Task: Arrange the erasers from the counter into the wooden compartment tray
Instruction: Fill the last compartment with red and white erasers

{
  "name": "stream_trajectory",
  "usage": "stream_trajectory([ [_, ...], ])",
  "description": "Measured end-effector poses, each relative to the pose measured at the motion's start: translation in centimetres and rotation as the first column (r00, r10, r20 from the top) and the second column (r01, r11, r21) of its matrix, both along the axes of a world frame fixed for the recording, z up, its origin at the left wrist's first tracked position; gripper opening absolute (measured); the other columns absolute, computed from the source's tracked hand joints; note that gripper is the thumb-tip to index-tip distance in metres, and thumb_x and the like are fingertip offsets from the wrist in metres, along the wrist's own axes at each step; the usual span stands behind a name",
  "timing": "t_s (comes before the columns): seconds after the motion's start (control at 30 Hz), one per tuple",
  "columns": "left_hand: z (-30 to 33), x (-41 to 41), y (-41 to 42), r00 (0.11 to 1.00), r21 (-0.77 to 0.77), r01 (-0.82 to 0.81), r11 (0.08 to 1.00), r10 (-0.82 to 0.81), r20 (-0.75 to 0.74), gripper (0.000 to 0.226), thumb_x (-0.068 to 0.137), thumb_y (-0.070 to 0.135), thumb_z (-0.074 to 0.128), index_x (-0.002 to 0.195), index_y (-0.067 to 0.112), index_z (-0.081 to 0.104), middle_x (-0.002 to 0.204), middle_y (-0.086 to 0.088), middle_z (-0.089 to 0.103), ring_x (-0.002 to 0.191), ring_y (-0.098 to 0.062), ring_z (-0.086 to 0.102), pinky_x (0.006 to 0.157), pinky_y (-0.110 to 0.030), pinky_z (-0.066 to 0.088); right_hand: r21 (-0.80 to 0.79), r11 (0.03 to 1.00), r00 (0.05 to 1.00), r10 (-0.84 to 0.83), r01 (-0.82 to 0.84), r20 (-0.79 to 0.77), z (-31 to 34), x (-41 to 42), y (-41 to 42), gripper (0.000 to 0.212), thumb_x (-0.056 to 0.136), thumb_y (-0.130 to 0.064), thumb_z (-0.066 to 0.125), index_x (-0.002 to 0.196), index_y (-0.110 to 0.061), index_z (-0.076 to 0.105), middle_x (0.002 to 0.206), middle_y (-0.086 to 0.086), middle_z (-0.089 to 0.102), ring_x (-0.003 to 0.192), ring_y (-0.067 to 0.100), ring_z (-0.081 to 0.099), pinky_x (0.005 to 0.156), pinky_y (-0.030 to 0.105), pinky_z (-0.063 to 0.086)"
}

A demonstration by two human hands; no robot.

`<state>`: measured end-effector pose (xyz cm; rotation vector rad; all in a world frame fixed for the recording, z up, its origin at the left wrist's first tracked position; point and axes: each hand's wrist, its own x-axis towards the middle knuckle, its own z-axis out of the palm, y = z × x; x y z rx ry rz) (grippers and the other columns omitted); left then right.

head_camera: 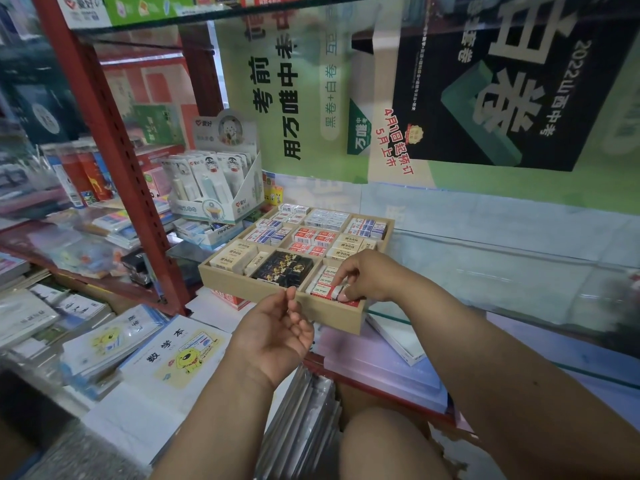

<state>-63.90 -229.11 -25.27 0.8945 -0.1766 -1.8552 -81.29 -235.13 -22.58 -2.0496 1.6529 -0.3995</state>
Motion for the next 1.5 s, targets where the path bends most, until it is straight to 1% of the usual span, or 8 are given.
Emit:
stream_trajectory([
  [0.33, 0.1, -0.1, 0.1, 1.000, -0.004, 0.010, 1.000, -0.010, 0.001, 0.021, 0.095, 0.022, 0.052, 0.084, 0.012, 0.066, 0.060, 0.003, 0.052, 0.060, -0.007, 0.041, 0.046, -0.014, 0.044, 0.078, 0.997, 0.995, -0.001, 0.009, -0.096, 1.2, 0.3, -0.1, 0.032, 0.078, -0.016, 0.077, 0.110, -0.018, 0.071, 0.068, -0.012, 0.050, 0.056, 0.003, 0.043, 0.030, 0.004, 0.028],
  [0.83, 0.5, -0.2, -0.5, 1.000, 0.012, 0.023, 1.000, -0.023, -0.004, 0.021, 0.095, 0.024, 0.052, 0.084, 0.013, 0.066, 0.058, 0.003, 0.053, 0.057, -0.007, 0.043, 0.045, -0.014, 0.042, 0.143, 0.990, 0.988, 0.025, -0.003, -0.154, 1.7, 1.4, -1.2, 0.025, 0.077, -0.024, 0.077, 0.099, -0.015, 0.071, 0.098, 0.001, 0.069, 0.083, 0.012, 0.056, 0.060, 0.021, 0.042],
  [1.03, 0.1, -0.9, -1.0, 0.995, 0.017, 0.053, 0.998, -0.054, 0.078, 0.019, 0.095, 0.022, 0.054, 0.086, 0.012, 0.067, 0.061, 0.002, 0.054, 0.052, -0.007, 0.045, 0.046, -0.015, 0.045, 0.216, 0.976, 0.990, 0.024, 0.007, -0.140, 1.8, 1.3, -2.0, 0.014, 0.078, -0.020, 0.077, 0.076, -0.020, 0.063, 0.070, 0.002, 0.061, 0.059, 0.013, 0.050, 0.051, 0.021, 0.039],
  [1.2, 0.0, -1.8, -1.0, 0.934, -0.027, 0.132, 0.991, -0.115, 0.338, 0.012, 0.094, 0.019, 0.058, 0.099, 0.016, 0.069, 0.066, -0.004, 0.053, 0.055, -0.013, 0.046, 0.052, -0.023, 0.046, 0.238, 0.971, 0.991, 0.039, -0.007, -0.130, 1.7, 1.2, -2.1, 0.011, 0.085, -0.023, 0.068, 0.078, -0.023, 0.060, 0.068, -0.001, 0.058, 0.059, 0.014, 0.050, 0.052, 0.022, 0.041],
  [1.3, 0.0, -2.1, -1.5, 0.682, -0.104, 0.258, 0.961, -0.105, 0.724, 0.033, 0.099, 0.011, 0.040, 0.116, 0.023, 0.065, 0.077, -0.007, 0.057, 0.058, -0.018, 0.047, 0.057, -0.026, 0.043, 0.184, 0.983, 0.991, 0.026, -0.001, -0.132, 1.2, 1.3, -2.0, 0.005, 0.087, -0.019, 0.065, 0.088, -0.022, 0.062, 0.073, -0.005, 0.058, 0.065, 0.012, 0.051, 0.056, 0.023, 0.041],
  [1.37, -0.5, -1.8, -1.9, 0.214, -0.137, 0.447, 0.884, 0.043, 0.976, 0.038, 0.100, 0.021, 0.033, 0.122, 0.035, 0.061, 0.102, -0.003, 0.063, 0.076, -0.020, 0.057, 0.068, -0.030, 0.048, 0.177, 0.984, 0.993, 0.016, 0.005, -0.116, 1.1, 1.2, -1.9, 0.007, 0.086, -0.017, 0.066, 0.090, -0.022, 0.063, 0.076, -0.005, 0.059, 0.072, 0.012, 0.052, 0.057, 0.022, 0.040],
  [1.43, -0.8, -1.2, -1.9, -0.220, -0.053, 0.576, 0.816, 0.217, 0.951, 0.040, 0.100, 0.031, 0.029, 0.128, 0.045, 0.054, 0.114, 0.004, 0.063, 0.097, -0.020, 0.060, 0.075, -0.029, 0.046, 0.181, 0.983, 0.994, 0.003, 0.016, -0.107, 1.1, 1.1, -1.8, 0.010, 0.085, -0.019, 0.068, 0.095, -0.020, 0.066, 0.082, -0.005, 0.060, 0.079, 0.013, 0.053, 0.058, 0.021, 0.040],
  [1.5, -0.6, -0.8, -2.2, -0.381, 0.004, 0.590, 0.807, 0.274, 0.883, 0.041, 0.100, 0.034, 0.026, 0.129, 0.046, 0.052, 0.114, 0.004, 0.065, 0.100, -0.020, 0.060, 0.073, -0.028, 0.047, 0.177, 0.984, 0.994, -0.006, 0.026, -0.112, 1.1, 1.2, -1.8, 0.020, 0.085, -0.021, 0.068, 0.105, -0.017, 0.067, 0.094, -0.001, 0.062, 0.085, 0.013, 0.053, 0.058, 0.019, 0.039],
])
